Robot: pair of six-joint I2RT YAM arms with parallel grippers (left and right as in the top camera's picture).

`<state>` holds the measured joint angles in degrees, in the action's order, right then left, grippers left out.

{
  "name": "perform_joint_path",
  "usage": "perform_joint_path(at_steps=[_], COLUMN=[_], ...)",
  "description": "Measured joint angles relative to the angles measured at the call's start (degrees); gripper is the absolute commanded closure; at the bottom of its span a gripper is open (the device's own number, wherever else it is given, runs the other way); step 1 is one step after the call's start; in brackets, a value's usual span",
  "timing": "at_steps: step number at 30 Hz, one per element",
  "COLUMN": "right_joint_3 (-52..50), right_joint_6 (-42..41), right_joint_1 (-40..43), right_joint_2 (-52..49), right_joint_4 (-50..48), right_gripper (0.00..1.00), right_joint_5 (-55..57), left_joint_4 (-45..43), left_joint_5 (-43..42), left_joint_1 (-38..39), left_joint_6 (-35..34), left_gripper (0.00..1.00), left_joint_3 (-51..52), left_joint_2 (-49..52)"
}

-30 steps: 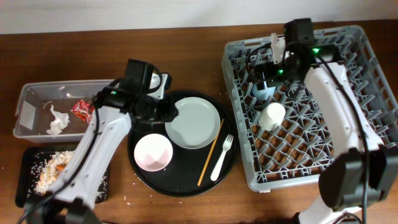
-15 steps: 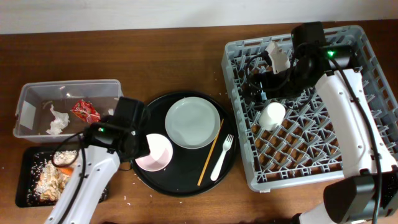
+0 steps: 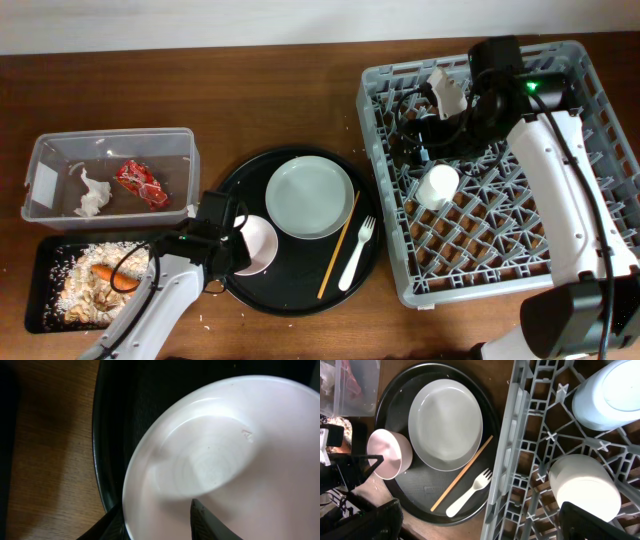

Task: Sort waste into correct bins and load items into the dishwasher rack

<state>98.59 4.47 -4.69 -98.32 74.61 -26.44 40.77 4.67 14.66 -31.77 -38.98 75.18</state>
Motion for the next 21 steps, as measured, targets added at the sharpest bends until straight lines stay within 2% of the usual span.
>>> perform_joint_path(at_steps=[5, 10, 15, 21], right_joint_3=[0.00, 0.00, 0.00, 0.00], right_joint_6=[0.00, -0.02, 0.02, 0.02], right_joint_1=[0.00, 0.00, 0.00, 0.00], right_joint_2=[0.00, 0.00, 0.00, 0.00], right_joint_4=[0.00, 0.00, 0.00, 0.02], right_gripper=[0.01, 0.01, 0.01, 0.01], right_joint_5=[0.02, 0.02, 0.02, 0.02], left_joint_4=[-0.07, -0.07, 1.40, 15.08], left_joint_5=[-0.26, -0.39, -0.90, -0.83], left_joint_1=[0.00, 0.00, 0.00, 0.00], left_joint_6=[-0.35, -0.39, -0.42, 0.94], left_gripper=[0.89, 1.00, 1.00, 1.00], left_joint_3=[0.00, 0.00, -1.27, -17.29], left_joint_2=[0.00, 0.00, -0.13, -5.22])
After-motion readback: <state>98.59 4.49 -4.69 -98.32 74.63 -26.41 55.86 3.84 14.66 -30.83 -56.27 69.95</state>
